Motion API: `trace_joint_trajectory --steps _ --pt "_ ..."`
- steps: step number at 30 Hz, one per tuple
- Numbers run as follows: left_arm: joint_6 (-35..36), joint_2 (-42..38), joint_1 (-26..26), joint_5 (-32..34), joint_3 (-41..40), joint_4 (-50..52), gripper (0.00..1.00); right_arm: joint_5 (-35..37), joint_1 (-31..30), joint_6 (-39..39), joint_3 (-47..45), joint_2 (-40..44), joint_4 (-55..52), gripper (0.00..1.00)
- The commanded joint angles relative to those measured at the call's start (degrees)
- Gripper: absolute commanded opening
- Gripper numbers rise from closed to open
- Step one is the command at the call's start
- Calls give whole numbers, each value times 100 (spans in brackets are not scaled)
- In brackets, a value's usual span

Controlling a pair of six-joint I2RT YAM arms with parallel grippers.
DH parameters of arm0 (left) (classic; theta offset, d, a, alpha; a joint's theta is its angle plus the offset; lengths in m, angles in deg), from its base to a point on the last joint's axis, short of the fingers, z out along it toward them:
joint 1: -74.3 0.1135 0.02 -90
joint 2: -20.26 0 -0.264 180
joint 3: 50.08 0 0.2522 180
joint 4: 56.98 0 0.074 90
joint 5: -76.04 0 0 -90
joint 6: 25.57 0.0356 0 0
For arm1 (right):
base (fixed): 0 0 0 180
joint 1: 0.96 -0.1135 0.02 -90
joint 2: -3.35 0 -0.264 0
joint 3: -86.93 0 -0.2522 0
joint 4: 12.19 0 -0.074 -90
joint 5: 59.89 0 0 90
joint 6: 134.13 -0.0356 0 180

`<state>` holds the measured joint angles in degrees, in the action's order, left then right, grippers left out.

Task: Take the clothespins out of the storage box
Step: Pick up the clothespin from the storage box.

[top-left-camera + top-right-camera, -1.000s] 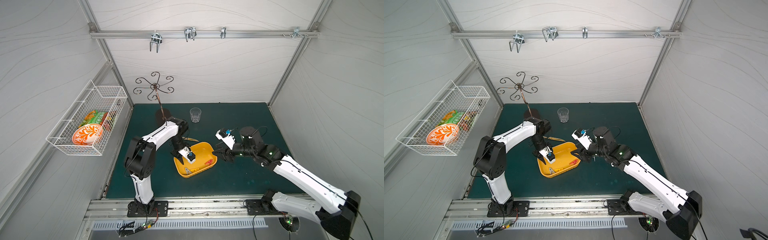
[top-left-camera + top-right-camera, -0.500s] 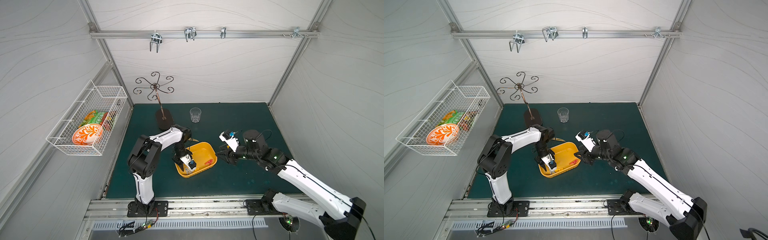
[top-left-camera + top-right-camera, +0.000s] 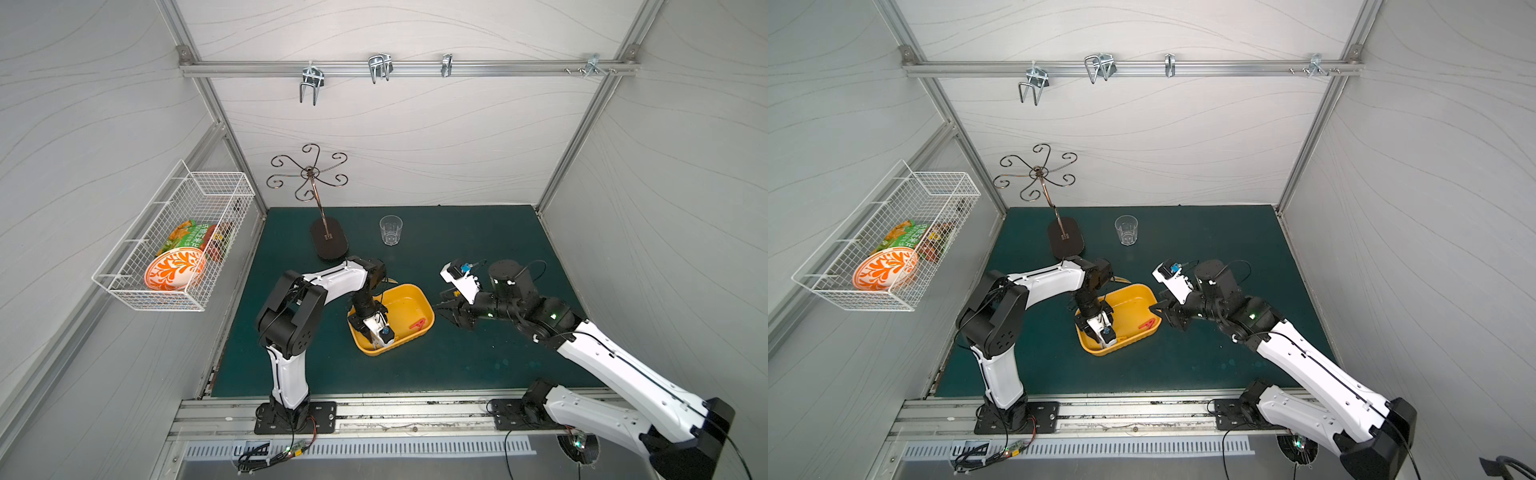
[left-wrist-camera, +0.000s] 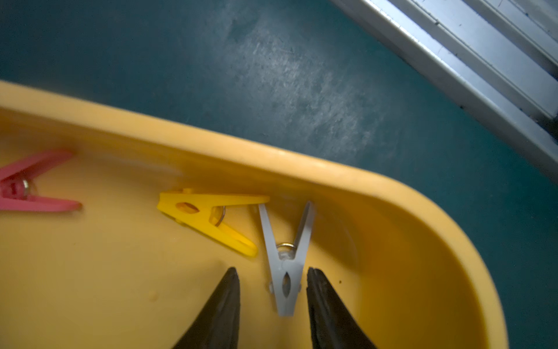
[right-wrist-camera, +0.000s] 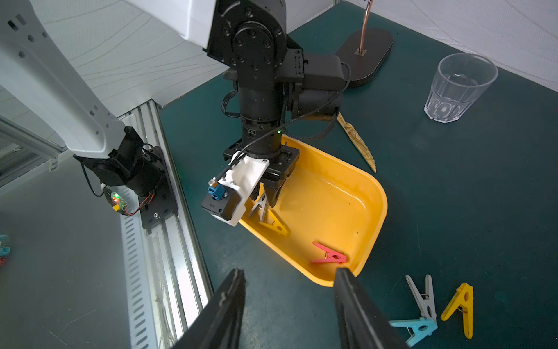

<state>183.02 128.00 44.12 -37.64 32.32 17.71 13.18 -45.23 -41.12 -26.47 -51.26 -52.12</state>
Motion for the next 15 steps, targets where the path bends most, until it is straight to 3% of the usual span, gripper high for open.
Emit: trace_joint_trajectory --steps 1,15 --pt "1192 34 -19 91 -50 18 39 5 24 -27 -56 91 -95 52" --pt "802 232 -20 354 -7 -29 31 15 35 54 19 -55 -2 52"
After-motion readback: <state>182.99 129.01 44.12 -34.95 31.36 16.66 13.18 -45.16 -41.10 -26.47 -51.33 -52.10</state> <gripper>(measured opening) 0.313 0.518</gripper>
